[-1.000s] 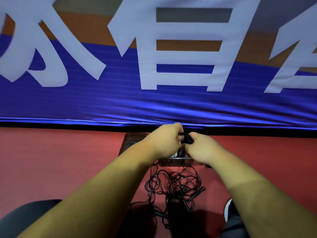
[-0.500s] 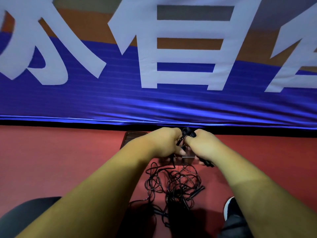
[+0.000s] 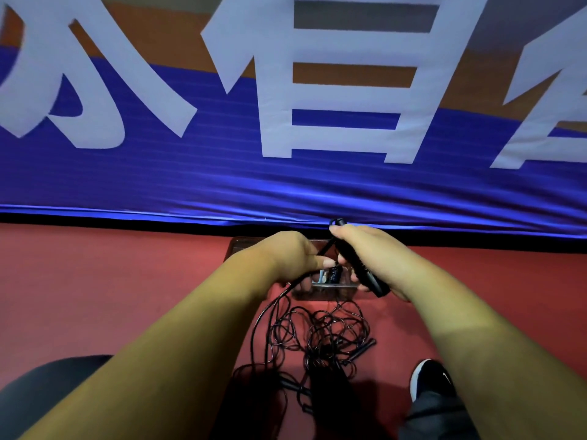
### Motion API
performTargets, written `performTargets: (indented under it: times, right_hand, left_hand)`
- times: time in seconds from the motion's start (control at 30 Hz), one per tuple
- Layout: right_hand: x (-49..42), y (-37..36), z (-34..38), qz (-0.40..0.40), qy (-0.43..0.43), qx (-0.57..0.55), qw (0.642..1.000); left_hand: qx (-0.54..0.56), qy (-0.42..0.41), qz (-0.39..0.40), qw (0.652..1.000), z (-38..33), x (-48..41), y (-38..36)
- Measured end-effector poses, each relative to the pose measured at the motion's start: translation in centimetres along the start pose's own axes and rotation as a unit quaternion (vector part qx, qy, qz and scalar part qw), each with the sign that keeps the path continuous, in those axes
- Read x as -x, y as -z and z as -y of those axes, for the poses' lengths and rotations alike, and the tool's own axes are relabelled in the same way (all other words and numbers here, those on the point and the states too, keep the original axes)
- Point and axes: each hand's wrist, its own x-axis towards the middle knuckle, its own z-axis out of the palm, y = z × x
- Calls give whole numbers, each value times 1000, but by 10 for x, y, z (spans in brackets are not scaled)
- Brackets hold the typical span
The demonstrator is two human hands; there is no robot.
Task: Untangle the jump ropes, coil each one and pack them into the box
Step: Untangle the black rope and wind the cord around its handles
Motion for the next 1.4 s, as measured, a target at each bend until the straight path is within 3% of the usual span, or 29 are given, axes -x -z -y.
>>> performTargets:
  times: [0.17,0.33,0.4,0.53,0.67,0.83,0.97,1.1,1.23,1.4]
  right_hand:
    - [0,-3,-8,-4,57,42,997]
    - [6,-9,-6,66,74,-6,995]
    - [11,-10,-3,101,71,-29,992]
    - [21,-7,2,199,34,-14,979]
    - [24,-7,-5,312,-22,56,948]
    - [19,-12,-15,354,-75,111,926]
    - [16,-13,-10,267,-71,172,945]
    - [1,-13,-13,135,-5,174,975]
    - [-15,-5,-21,20,24,165,986]
    - [-19,-1,-22,-27,54,205,977]
  left_hand:
    - [-35,8,-6,999,1,-3,4]
    - [-135,18,14,991,12,-6,9]
    - [-116,9,-1,993,16,-8,9]
    - [-81,-29,-25,996,21,-8,17]
    - [-25,-59,39,997,14,1,21]
    - [-50,-97,23,994,-5,7,15]
    - [-77,-141,-62,985,-21,8,8]
    - [-128,-176,-147,965,-26,8,15]
    - [-163,-182,-166,955,-31,10,16]
    - [-171,-151,-170,959,-27,11,16]
